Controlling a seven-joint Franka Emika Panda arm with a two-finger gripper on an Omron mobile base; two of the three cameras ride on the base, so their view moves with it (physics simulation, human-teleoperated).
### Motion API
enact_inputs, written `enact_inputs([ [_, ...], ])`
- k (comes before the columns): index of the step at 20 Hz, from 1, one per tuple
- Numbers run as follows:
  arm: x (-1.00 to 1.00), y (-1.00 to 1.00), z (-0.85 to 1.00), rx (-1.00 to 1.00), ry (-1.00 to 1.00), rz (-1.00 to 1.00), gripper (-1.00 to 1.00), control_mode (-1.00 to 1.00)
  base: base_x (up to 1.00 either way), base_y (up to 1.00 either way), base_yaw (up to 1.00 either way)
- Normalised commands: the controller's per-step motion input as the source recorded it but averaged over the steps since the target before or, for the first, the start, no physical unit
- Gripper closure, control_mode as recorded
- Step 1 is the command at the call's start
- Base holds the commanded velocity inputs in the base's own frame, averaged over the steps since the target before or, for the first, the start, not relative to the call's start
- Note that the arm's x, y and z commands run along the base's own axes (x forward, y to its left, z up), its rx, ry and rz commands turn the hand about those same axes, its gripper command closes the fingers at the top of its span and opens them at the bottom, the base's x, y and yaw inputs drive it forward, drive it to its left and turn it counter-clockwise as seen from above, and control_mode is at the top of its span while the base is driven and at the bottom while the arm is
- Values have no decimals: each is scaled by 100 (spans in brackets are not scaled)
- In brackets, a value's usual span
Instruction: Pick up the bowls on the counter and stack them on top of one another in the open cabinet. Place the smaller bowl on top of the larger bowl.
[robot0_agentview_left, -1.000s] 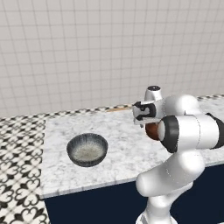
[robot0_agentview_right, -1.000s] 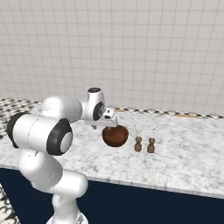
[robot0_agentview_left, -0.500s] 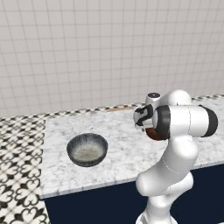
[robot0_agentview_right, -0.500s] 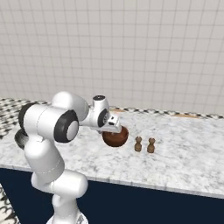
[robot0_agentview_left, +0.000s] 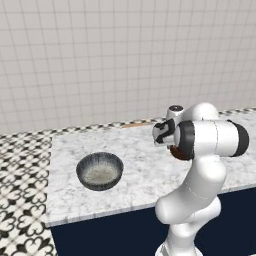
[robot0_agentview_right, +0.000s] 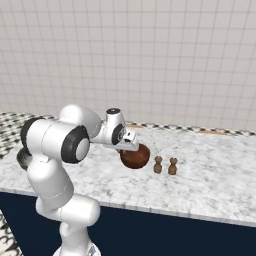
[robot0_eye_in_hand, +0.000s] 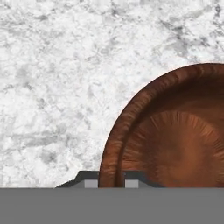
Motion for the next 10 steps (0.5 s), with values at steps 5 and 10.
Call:
enact_inputs([
  [5,-28,47,93,-1,-20,8,100,-100,0,0,0],
  [10,-42,97,97,-7,-11,18,100,-100,0,0,0],
])
